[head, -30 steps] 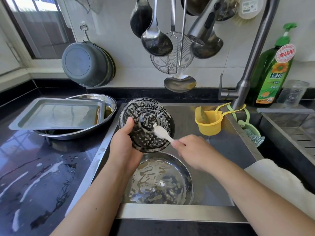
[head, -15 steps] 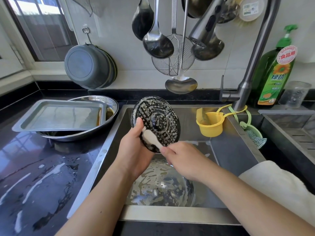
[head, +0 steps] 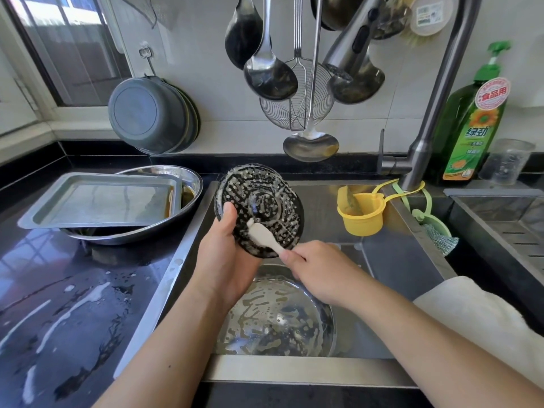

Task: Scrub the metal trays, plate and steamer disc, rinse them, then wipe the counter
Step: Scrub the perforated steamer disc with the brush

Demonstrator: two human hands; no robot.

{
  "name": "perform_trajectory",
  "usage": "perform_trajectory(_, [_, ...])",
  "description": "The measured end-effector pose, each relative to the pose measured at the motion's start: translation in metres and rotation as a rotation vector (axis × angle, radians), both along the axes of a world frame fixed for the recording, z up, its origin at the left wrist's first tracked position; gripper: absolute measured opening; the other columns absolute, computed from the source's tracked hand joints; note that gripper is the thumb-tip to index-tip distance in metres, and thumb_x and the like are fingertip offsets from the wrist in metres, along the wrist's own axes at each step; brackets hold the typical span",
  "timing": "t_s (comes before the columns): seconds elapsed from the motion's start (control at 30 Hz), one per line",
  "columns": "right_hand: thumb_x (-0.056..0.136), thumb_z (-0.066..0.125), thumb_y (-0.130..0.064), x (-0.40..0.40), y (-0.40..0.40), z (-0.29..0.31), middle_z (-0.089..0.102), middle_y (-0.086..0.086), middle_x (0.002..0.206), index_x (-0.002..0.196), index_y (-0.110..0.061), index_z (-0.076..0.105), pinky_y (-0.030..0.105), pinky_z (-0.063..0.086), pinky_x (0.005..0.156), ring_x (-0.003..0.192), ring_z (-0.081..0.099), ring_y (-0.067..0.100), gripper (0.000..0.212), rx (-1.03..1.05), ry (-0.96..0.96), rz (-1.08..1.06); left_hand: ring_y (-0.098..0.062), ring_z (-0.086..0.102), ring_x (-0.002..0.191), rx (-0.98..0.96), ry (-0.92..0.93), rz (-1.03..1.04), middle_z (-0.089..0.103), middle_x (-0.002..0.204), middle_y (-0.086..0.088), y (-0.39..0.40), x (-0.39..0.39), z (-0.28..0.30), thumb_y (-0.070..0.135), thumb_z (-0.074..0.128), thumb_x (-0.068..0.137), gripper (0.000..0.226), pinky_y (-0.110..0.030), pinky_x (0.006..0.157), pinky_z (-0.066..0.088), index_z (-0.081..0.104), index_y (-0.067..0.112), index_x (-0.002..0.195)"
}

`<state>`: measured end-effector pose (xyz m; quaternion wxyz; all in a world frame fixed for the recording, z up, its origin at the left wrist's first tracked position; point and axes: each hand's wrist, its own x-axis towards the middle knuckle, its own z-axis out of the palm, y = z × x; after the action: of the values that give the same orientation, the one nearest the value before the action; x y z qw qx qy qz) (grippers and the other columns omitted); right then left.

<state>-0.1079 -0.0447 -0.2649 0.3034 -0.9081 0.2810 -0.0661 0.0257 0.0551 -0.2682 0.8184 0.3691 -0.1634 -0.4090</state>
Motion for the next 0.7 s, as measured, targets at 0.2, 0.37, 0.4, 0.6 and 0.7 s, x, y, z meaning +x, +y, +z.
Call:
perform_trajectory(0.2, [0.106, 0.040, -0.050, -0.001, -0.004, -0.004, 0.053, 0.002, 0.062, 0.066, -0.017, 0.053, 0.034, 0.033, 0.057, 0.059, 0.049, 0.022, 0.053, -0.012, 0.087, 0.006, -0.037, 0.063, 0.128, -0.038, 0.120, 0.185, 0.063, 0.141, -0.018, 0.000, 0.015, -0.005, 0.043, 0.028, 0.112, 0.055, -0.059, 0.111, 0.044, 0.043, 0.009, 0.153])
perform_trajectory(0.37, [0.106, 0.039, -0.047, -0.002, -0.016, -0.002, 0.059, 0.004, 0.067, 0.069, -0.014, 0.057, 0.035, 0.039, 0.060, 0.067, 0.055, 0.026, 0.053, -0.031, 0.046, -0.113, -0.036, 0.067, 0.122, -0.067, 0.137, 0.295, 0.066, 0.137, -0.016, 0.001, 0.018, -0.006, 0.025, 0.033, 0.114, 0.039, -0.062, 0.105, 0.049, 0.048, 0.019, 0.149])
perform_trajectory(0.4, [0.106, 0.039, -0.047, -0.004, -0.020, -0.001, 0.060, 0.005, 0.068, 0.071, -0.013, 0.059, 0.035, 0.039, 0.061, 0.068, 0.055, 0.026, 0.052, -0.031, 0.027, -0.149, -0.035, 0.067, 0.121, -0.059, 0.125, 0.305, 0.067, 0.135, -0.015, 0.001, 0.017, -0.005, 0.023, 0.033, 0.114, 0.038, -0.063, 0.105, 0.049, 0.049, 0.020, 0.148])
perform_trajectory(0.6, [0.107, 0.039, -0.046, -0.008, -0.019, 0.003, 0.054, 0.001, 0.062, 0.079, -0.007, 0.063, 0.034, 0.034, 0.058, 0.063, 0.051, 0.022, 0.054, -0.022, 0.022, -0.124, -0.032, 0.071, 0.114, 0.008, 0.108, 0.390, 0.071, 0.129, -0.015, 0.000, 0.017, -0.004, 0.018, 0.037, 0.113, 0.034, -0.062, 0.101, 0.053, 0.054, 0.014, 0.142])
perform_trajectory(0.7, [0.106, 0.040, -0.048, -0.007, -0.014, 0.002, 0.050, -0.001, 0.058, 0.081, -0.005, 0.064, 0.033, 0.030, 0.056, 0.057, 0.046, 0.019, 0.055, 0.004, 0.069, -0.051, -0.032, 0.073, 0.109, 0.020, 0.106, 0.421, 0.072, 0.126, -0.016, 0.002, 0.018, -0.003, 0.015, 0.039, 0.112, 0.032, -0.059, 0.094, 0.057, 0.055, 0.013, 0.140])
